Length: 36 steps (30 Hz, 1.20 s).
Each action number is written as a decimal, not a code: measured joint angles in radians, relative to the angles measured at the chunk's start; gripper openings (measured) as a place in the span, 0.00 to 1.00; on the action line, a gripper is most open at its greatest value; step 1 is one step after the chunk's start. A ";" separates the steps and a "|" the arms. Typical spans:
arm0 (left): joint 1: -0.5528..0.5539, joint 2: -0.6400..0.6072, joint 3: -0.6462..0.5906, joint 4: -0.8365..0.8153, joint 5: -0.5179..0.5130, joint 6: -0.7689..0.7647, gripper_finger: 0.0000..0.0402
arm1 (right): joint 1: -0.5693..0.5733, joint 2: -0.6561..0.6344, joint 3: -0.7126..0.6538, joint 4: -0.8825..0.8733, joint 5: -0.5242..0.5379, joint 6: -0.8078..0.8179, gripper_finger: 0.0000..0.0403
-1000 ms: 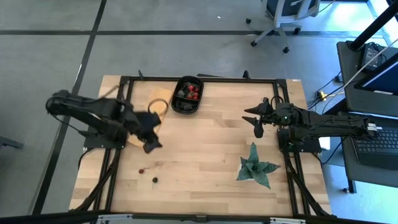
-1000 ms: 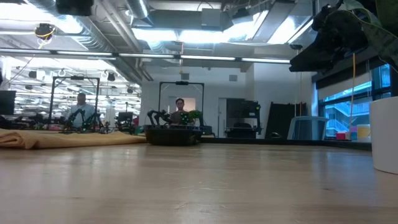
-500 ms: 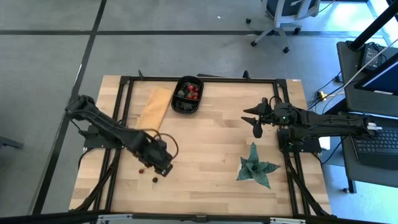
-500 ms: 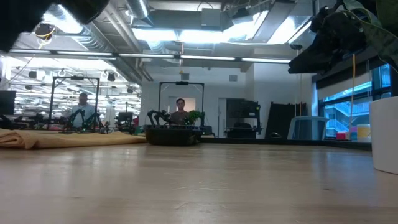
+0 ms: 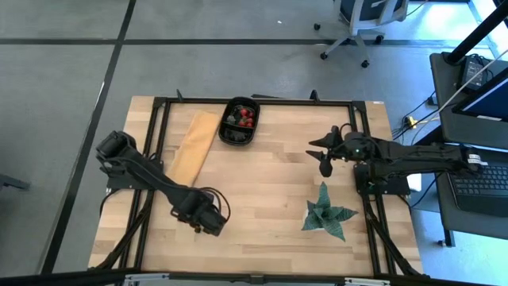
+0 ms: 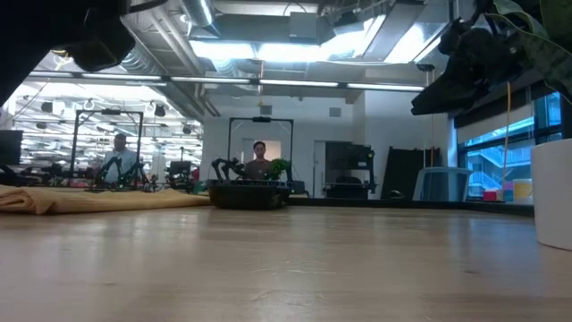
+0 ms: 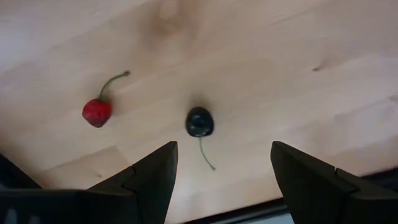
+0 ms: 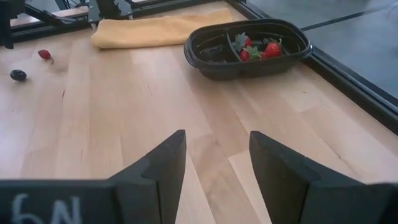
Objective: Pick and placing Produce into tupperware
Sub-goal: Put the black cherry into the black bin
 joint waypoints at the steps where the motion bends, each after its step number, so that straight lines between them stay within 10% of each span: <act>1: -0.003 0.009 0.000 -0.003 0.000 -0.006 0.62 | 0.000 0.004 0.000 0.001 0.000 0.000 0.44; 36: -0.028 0.166 -0.123 0.227 0.079 -0.049 0.60 | 0.000 0.025 0.000 -0.001 -0.001 -0.003 0.44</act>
